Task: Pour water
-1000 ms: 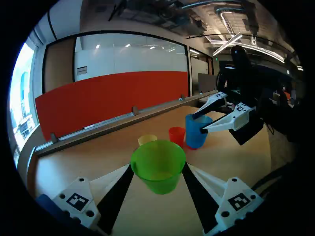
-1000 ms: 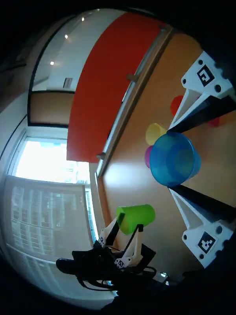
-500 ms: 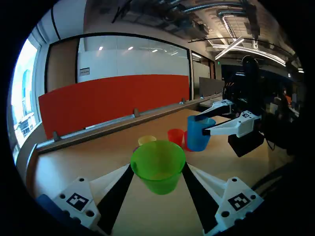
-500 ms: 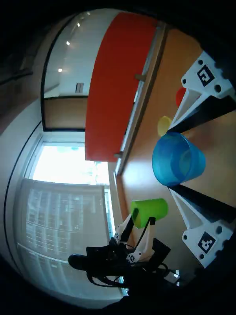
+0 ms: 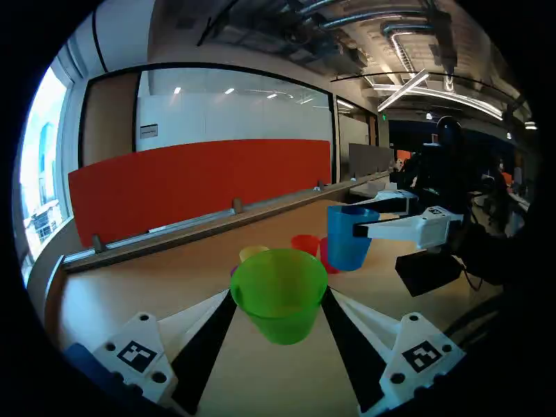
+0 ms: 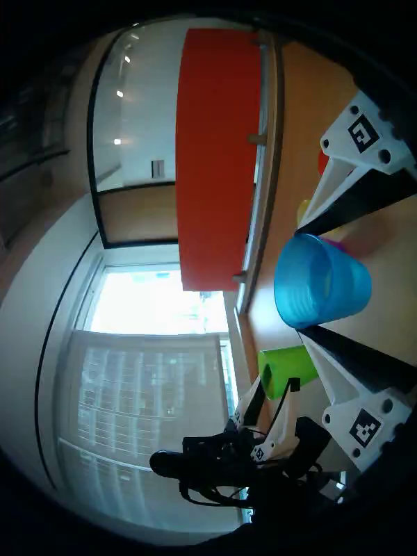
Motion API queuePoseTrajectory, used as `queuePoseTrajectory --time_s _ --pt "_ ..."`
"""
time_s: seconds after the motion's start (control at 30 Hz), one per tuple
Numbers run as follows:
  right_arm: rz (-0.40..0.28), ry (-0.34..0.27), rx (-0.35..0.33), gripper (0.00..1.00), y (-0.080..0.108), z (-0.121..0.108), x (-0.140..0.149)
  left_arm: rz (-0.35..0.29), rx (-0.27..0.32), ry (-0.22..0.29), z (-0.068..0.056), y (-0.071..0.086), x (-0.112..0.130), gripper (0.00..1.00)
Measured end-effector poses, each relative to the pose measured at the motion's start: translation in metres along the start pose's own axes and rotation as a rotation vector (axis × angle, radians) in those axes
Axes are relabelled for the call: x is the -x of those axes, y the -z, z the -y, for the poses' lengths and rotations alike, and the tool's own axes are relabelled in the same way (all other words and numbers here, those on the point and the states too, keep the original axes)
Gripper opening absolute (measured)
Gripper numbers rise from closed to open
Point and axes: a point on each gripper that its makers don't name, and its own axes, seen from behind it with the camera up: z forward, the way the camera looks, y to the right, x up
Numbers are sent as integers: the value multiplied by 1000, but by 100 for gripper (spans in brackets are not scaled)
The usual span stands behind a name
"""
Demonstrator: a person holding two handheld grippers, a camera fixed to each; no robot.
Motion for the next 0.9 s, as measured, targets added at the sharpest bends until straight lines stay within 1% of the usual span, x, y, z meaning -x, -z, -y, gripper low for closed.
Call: queuePoseTrajectory --time_s 0.17,0.27,0.37,0.67,0.9 --pt "-28 -4 17 93 1 1 -2 -6 6 1 -2 0 1 87" --pt "-27 3 21 93 0 3 2 -13 6 -1 -2 0 0 87" --pt "-20 8 22 93 0 5 5 -31 8 1 -3 1 -4 87" --pt "-17 7 17 93 1 8 9 -99 16 29 -7 1 -18 87" --pt "-12 6 12 93 2 11 12 -138 7 27 -7 2 -25 87"
